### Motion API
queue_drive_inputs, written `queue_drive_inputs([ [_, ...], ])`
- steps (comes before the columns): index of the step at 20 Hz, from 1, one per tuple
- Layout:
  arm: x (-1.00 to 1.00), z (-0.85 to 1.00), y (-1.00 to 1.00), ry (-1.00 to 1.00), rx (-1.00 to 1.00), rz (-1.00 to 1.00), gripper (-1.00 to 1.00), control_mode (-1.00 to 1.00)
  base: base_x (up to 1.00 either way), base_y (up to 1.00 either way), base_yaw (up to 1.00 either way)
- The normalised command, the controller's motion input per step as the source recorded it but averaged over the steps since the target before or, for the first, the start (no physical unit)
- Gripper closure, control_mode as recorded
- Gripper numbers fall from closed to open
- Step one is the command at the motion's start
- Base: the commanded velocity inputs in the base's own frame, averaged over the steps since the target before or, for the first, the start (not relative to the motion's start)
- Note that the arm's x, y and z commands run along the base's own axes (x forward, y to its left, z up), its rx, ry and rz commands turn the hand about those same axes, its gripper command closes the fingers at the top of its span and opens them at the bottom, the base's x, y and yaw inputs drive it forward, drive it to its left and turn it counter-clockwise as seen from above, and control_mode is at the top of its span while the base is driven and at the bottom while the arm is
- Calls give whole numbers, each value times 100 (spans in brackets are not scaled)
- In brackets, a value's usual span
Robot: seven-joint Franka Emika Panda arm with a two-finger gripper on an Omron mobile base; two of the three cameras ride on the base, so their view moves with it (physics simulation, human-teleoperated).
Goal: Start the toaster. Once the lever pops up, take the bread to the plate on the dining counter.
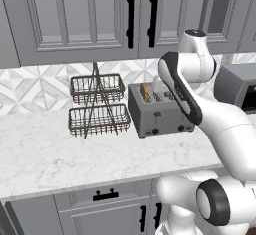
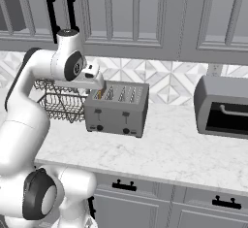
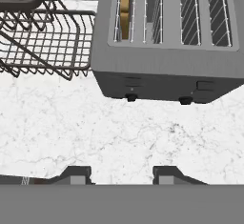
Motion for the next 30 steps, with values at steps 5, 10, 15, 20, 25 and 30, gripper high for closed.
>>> queue_drive_inputs([
  [5, -3, -16, 0, -1, 0, 0, -100, -100, 0, 0, 0],
  [10, 0, -64, -3, -8, 0, 0, -100, -100, 0, 0, 0],
  [15, 0, -56, -7, -12, 0, 0, -100, -100, 0, 0, 0],
  [20, 14, -28, -9, -12, 0, 0, -100, -100, 0, 0, 0],
  [25, 36, -2, -13, -1, 0, 0, -100, -100, 0, 0, 0],
  [30, 42, 0, -12, 0, 0, 0, -100, -100, 0, 0, 0],
])
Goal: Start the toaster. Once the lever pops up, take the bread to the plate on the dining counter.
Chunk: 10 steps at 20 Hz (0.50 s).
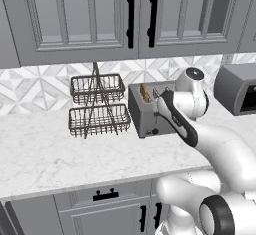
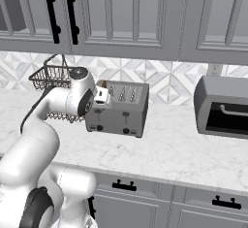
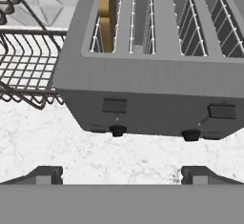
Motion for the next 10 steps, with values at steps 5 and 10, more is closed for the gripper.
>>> queue_drive_inputs([
  [5, 48, -1, -15, 0, 1, -2, -100, -100, 0, 0, 0],
  [10, 37, -34, -5, -1, 0, -2, -100, -100, 0, 0, 0],
])
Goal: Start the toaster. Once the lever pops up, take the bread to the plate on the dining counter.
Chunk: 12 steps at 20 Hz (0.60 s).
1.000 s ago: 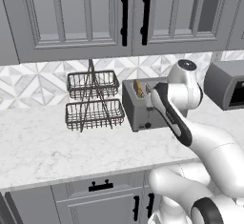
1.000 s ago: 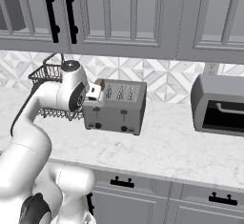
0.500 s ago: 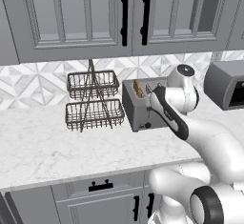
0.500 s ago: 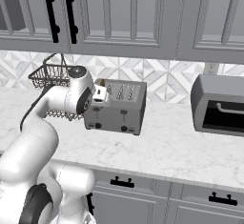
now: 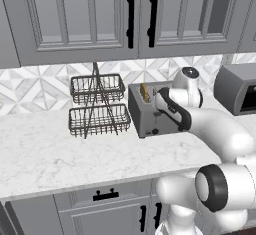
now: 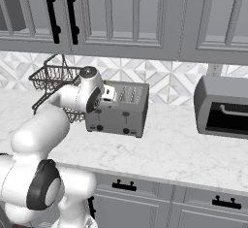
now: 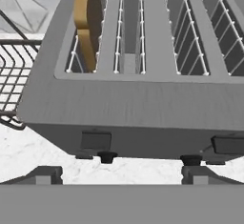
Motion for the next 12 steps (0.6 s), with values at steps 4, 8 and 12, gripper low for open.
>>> queue_drive_inputs([
  [4, 8, -50, -1, -6, 0, -2, -100, -100, 0, 0, 0],
  [8, 18, -41, 0, -5, 0, -2, -100, -100, 0, 0, 0],
  [12, 29, -26, -1, -3, 0, -1, -100, -100, 0, 0, 0],
])
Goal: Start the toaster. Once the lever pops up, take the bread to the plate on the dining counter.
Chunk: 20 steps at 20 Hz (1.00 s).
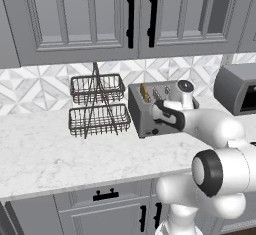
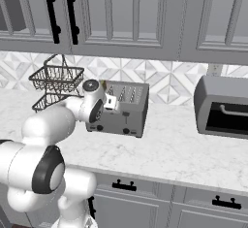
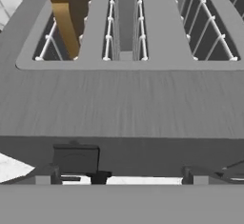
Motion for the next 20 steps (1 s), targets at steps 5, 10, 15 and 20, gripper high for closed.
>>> queue_drive_inputs([
  [5, 28, -4, -11, -1, 0, 0, -100, -100, 0, 0, 0],
  [10, 10, -4, -7, 0, 0, 0, -100, -100, 0, 0, 0],
  [15, 0, -1, 0, 0, 0, 0, -100, -100, 0, 0, 0],
  [20, -2, -3, 0, 0, 0, 0, -100, -100, 0, 0, 0],
])
